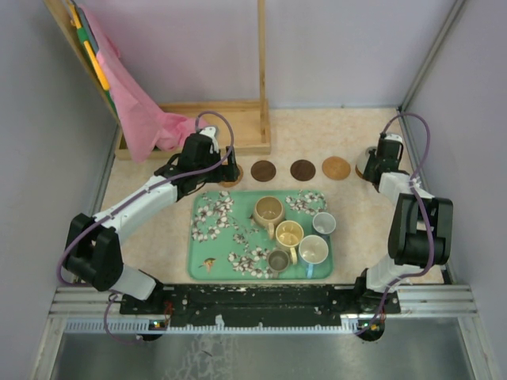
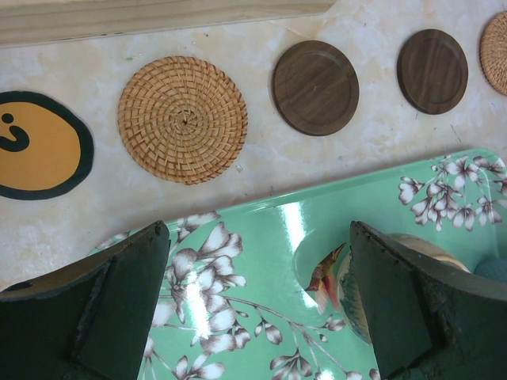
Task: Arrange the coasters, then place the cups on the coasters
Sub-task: Place the cup on the coaster.
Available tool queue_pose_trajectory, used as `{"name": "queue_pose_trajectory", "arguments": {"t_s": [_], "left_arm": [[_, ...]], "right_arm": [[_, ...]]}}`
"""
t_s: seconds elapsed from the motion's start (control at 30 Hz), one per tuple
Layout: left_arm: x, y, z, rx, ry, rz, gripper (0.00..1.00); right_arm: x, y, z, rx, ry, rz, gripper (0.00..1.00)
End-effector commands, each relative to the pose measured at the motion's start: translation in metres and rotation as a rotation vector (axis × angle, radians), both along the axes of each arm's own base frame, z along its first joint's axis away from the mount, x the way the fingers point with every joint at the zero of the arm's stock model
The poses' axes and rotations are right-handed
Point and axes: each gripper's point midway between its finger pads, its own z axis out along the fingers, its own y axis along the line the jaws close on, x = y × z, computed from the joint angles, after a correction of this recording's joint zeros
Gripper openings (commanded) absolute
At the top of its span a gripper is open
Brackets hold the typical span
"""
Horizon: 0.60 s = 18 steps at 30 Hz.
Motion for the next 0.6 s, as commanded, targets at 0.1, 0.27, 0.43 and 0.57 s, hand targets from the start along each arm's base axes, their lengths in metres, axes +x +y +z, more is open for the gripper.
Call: {"name": "queue_pose_trajectory", "arguments": {"t_s": [0.1, 0.27, 0.43, 0.57], "left_arm": [[-0.0007, -0.0050, 0.0063, -0.026, -0.019, -0.011, 1.00], [-0.0004, -0.0046, 0.0057, -0.025, -0.017, -0.009, 1.00], [-0.0001, -0.0045, 0.0060, -0.026, -0.019, -0.008, 1.00], [-0.0005, -0.0042, 0.0049, -0.024, -0.017, -0.008, 1.00]], "right_arm": [[0.0201, -0.0095, 0.0198, -0.031, -0.101, -0.027, 0.09], [0.0195, -0.0094, 0.0189, -0.030, -0.100, -0.026, 0.18], [0.0193, -0.0081, 0.0188, -0.028, -0.099, -0.022, 0.23], [0.0185, -0.0078, 0.0176, -0.028, -0.095, -0.023, 0.25]]}}
